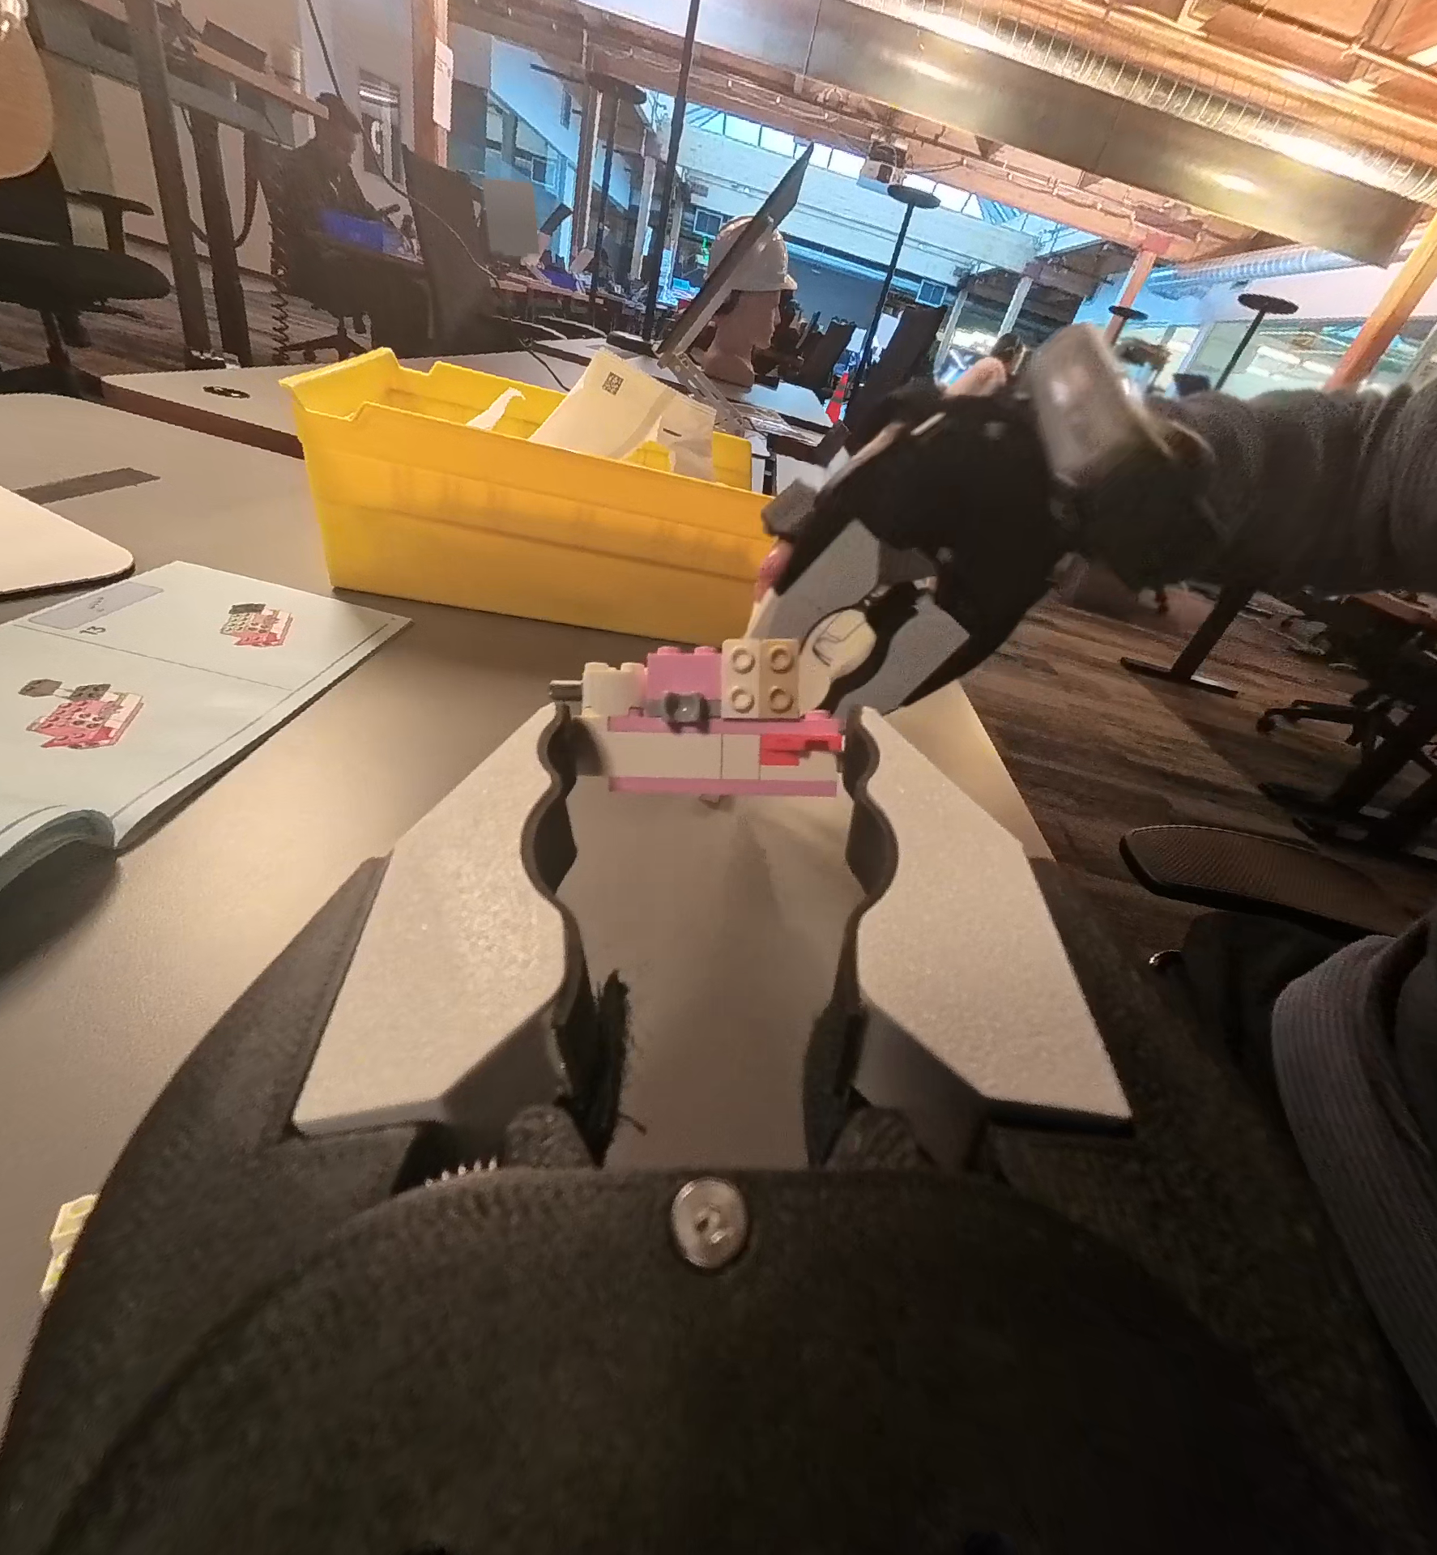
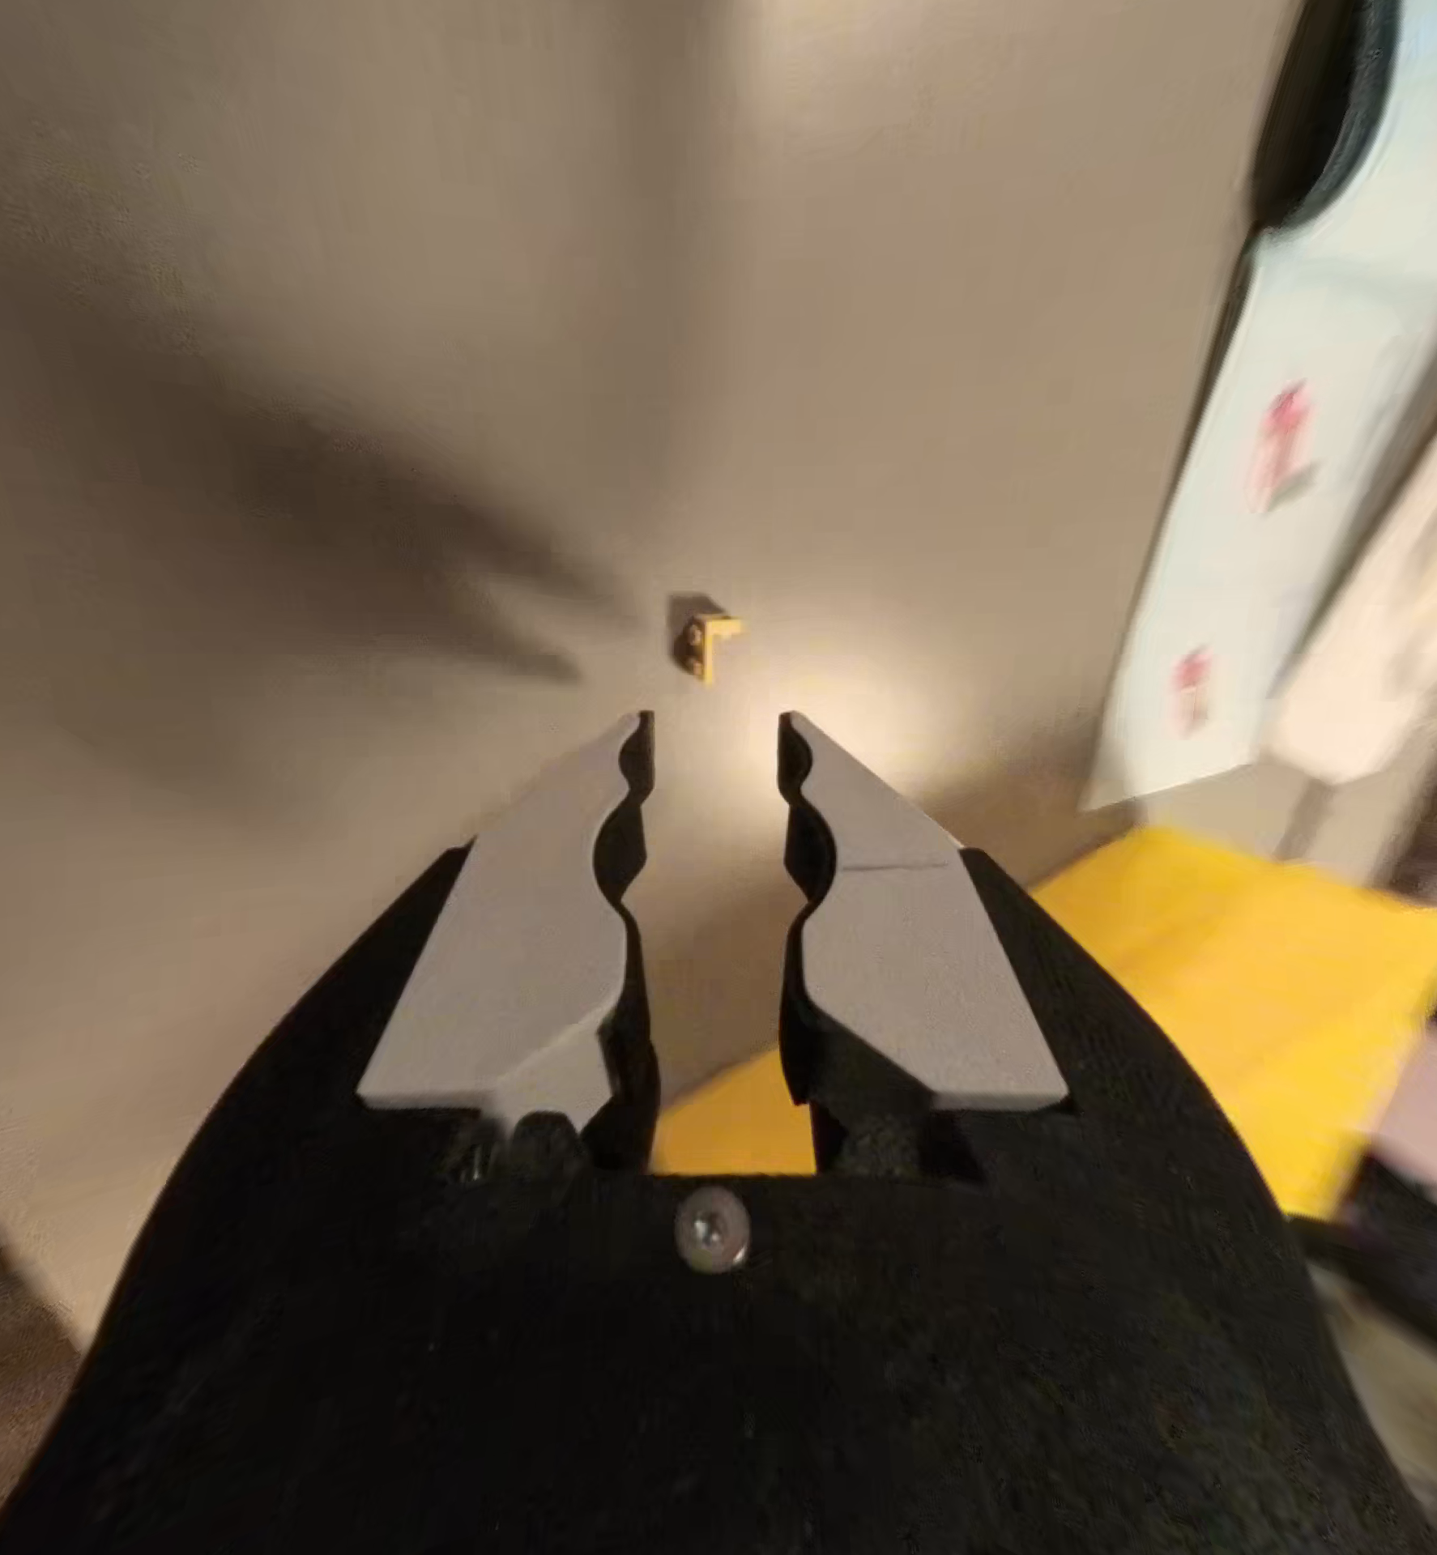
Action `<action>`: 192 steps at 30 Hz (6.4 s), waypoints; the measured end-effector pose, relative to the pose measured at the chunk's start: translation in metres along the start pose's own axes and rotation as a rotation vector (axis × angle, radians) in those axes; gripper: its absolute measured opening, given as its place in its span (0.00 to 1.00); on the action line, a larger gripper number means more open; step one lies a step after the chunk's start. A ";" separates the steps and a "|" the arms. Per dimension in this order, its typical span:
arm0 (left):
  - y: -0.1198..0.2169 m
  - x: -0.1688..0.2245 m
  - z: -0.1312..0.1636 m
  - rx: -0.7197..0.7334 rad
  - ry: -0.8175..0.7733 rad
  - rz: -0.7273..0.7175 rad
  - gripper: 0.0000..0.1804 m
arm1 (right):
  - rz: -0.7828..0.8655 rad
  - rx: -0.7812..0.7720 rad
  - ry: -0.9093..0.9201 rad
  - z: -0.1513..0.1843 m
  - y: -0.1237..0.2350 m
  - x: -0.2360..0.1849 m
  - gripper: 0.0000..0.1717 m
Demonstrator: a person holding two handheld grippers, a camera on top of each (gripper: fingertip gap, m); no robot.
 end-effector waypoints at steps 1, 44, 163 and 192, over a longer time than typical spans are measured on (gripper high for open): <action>0.000 0.000 0.000 0.001 0.001 0.002 0.35 | -0.050 0.044 -0.133 0.000 -0.003 -0.004 0.16; -0.004 0.008 -0.001 0.016 0.027 0.049 0.35 | 0.081 -0.505 1.714 -0.046 -0.010 -0.028 0.00; -0.029 0.005 0.043 -0.282 -0.547 -0.258 0.35 | 0.030 0.912 -1.133 -0.094 0.031 0.004 0.10; -0.002 -0.022 0.028 -0.235 -0.470 -0.369 0.57 | 0.154 0.403 -0.906 -0.069 -0.046 0.036 0.15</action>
Point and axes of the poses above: each gripper's, where its closed fingertips meet, y back along the fingers, z out of its underside, x = y × z across the jaws, the point moved 2 cm from there along y, back along the fingers, and after that the axes turned 6 degrees about x, right-handed, at the moved point
